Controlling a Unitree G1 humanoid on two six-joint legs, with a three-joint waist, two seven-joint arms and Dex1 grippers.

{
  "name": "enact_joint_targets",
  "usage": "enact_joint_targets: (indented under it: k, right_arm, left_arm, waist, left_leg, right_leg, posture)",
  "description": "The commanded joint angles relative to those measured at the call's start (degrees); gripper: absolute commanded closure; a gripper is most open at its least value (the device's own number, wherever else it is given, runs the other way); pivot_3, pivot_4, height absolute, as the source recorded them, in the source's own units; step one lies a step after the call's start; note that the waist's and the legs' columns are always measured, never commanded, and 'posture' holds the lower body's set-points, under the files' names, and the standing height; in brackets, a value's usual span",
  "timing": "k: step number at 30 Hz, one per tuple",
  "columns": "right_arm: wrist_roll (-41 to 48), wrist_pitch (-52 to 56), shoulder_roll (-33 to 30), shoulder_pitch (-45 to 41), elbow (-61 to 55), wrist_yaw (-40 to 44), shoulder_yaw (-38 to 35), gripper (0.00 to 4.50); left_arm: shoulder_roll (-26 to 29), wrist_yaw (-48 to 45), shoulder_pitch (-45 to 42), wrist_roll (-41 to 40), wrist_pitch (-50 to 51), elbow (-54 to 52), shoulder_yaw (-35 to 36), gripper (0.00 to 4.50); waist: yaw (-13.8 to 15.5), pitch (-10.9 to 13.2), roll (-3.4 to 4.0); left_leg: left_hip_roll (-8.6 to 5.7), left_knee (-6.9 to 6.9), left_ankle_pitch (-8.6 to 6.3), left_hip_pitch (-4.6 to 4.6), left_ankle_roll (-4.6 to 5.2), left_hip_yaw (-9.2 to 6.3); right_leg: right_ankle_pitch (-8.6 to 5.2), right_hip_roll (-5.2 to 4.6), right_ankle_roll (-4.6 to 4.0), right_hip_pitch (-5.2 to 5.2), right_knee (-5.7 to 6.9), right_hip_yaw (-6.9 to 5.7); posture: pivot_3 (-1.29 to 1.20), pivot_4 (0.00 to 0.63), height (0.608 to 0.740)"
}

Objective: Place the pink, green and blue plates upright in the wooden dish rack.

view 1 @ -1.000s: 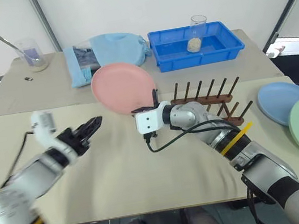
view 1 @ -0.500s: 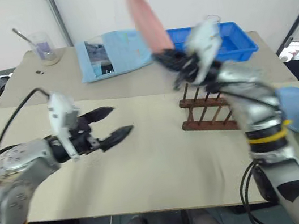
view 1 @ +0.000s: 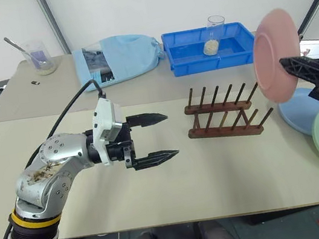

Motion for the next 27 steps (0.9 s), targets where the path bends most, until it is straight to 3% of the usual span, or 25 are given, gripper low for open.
enact_joint_targets:
  k: [1,7,16,27]
  right_arm:
    - [5.1,0.5,-1.3,-0.2,-0.8,-1.8,-2.9,4.5]
    - [12.9,1.0,-1.6,-0.6,1.6,-7.6,-4.4,4.5]
    - [17.4,0.4,-2.6,1.0,6.6,-12.1,-3.8,4.5]
    - [14.5,-1.0,-5.2,-0.1,12.5,-9.5,1.8,4.5]
  left_arm:
    - [-0.6,-1.7,-1.4,1.7,-2.4,0.6,-0.7,0.07]
    - [-1.2,-2.9,-1.2,2.9,-2.9,1.0,-0.8,0.07]
    - [-1.7,-2.8,-1.3,3.1,-2.7,1.2,-0.6,0.07]
    - [-2.7,-2.8,-1.4,3.6,-2.6,0.9,-0.9,0.07]
  waist:
    - [0.0,0.0,0.0]
    - [0.2,0.0,0.0]
    - [0.3,0.0,0.0]
    - [0.3,0.0,0.0]
  left_leg:
    - [0.0,0.01,0.0,0.0,0.0,0.02]
    - [0.0,0.01,0.0,-0.05,0.01,-0.01]
    - [-0.01,0.01,0.0,-0.08,0.01,-0.01]
    - [-0.01,0.01,0.01,-0.07,0.02,-0.01]
  right_leg:
    - [0.01,0.0,0.01,0.0,0.0,0.02]
    - [0.06,0.0,0.14,-0.01,-0.02,0.01]
    - [0.07,-0.01,0.19,0.0,-0.08,0.02]
    - [0.08,-0.01,0.2,0.01,-0.08,0.02]
  posture:
    - [0.0,0.15,0.696]
    - [0.0,0.15,0.696]
    - [0.0,0.15,0.696]
    - [0.0,0.15,0.696]
